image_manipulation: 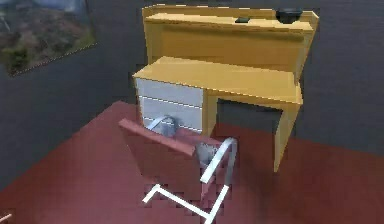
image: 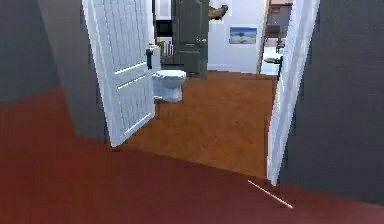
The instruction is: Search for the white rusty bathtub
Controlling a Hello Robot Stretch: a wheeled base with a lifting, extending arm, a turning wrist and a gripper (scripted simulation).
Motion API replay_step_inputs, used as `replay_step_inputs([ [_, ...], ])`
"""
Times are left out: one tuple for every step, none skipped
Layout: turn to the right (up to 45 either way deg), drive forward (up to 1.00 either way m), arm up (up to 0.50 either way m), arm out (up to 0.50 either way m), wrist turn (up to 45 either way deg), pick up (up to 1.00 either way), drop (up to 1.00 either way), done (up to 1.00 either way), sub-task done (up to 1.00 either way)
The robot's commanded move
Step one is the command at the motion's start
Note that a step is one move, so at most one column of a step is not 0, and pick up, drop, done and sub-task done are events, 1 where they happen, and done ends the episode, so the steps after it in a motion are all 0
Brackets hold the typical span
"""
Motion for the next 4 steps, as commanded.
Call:
replay_step_inputs([
  [0.0, 1.0, 0.0, 0.0, 0.0, 0.0, 0.0, 0.0, 0.0],
  [12.0, 0.0, 0.0, 0.0, 0.0, 0.0, 0.0, 0.0, 0.0],
  [0.0, 0.2, 0.0, 0.0, 0.0, 0.0, 0.0, 0.0, 0.0],
  [0.0, 1.0, 0.0, 0.0, 0.0, 0.0, 0.0, 0.0, 0.0],
])
